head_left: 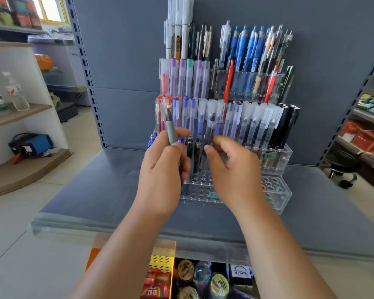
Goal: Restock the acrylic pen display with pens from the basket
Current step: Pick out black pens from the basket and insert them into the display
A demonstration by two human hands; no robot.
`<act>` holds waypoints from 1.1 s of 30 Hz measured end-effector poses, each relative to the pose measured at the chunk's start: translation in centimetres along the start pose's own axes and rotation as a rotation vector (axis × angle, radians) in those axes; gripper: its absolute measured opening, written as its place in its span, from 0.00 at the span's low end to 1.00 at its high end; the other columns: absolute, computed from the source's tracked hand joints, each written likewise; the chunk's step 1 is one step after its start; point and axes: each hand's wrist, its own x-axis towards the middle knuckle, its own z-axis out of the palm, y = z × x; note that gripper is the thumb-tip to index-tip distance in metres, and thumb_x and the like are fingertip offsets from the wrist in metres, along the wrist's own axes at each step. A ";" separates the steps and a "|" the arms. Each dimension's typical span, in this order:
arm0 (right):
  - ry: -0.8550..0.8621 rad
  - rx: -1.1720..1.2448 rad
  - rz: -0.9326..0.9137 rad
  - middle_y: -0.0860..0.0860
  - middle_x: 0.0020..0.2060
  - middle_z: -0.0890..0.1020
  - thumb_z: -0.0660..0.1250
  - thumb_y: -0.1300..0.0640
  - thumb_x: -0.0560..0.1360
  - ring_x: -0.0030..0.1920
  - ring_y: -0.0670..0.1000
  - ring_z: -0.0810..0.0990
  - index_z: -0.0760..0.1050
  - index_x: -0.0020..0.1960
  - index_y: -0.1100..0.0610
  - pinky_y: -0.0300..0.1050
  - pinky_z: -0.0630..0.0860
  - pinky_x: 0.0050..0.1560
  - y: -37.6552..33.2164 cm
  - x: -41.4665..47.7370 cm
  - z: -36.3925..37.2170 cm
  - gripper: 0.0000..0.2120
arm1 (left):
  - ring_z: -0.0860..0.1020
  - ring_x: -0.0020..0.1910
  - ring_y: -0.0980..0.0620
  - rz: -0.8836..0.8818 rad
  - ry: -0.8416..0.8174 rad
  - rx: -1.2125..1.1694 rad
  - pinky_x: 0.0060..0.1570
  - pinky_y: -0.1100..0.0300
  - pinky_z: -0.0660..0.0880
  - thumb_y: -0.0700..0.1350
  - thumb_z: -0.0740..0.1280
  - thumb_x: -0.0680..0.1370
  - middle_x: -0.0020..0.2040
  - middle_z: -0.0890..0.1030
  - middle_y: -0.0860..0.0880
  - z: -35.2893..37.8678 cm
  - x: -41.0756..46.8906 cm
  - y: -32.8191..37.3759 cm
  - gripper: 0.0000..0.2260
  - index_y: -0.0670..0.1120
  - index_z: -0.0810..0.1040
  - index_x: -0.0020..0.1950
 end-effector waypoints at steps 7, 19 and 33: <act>0.024 -0.020 0.039 0.45 0.43 0.83 0.65 0.53 0.81 0.41 0.41 0.77 0.81 0.58 0.56 0.29 0.69 0.40 0.5 -0.3 0.7 0.11 | 0.69 0.33 0.52 0.006 -0.009 -0.025 0.37 0.50 0.66 0.43 0.54 0.73 0.33 0.73 0.54 -0.6 0.4 -0.5 0.19 0.51 0.85 0.48; -0.052 -0.090 0.134 0.41 0.39 0.83 0.67 0.52 0.78 0.40 0.45 0.81 0.79 0.55 0.48 0.54 0.81 0.42 0.4 -0.7 1.4 0.06 | 0.70 0.33 0.51 0.029 0.015 0.071 0.33 0.59 0.70 0.40 0.61 0.81 0.33 0.73 0.49 0.1 -0.1 -0.2 0.09 0.47 0.81 0.50; -0.210 -0.218 0.232 0.39 0.37 0.78 0.67 0.56 0.77 0.39 0.44 0.80 0.79 0.50 0.48 0.45 0.77 0.38 0.0 -1.0 1.3 0.05 | 0.69 0.32 0.53 0.112 0.043 0.056 0.36 0.58 0.70 0.37 0.62 0.80 0.34 0.72 0.50 0.3 -0.3 -0.1 0.20 0.59 0.68 0.66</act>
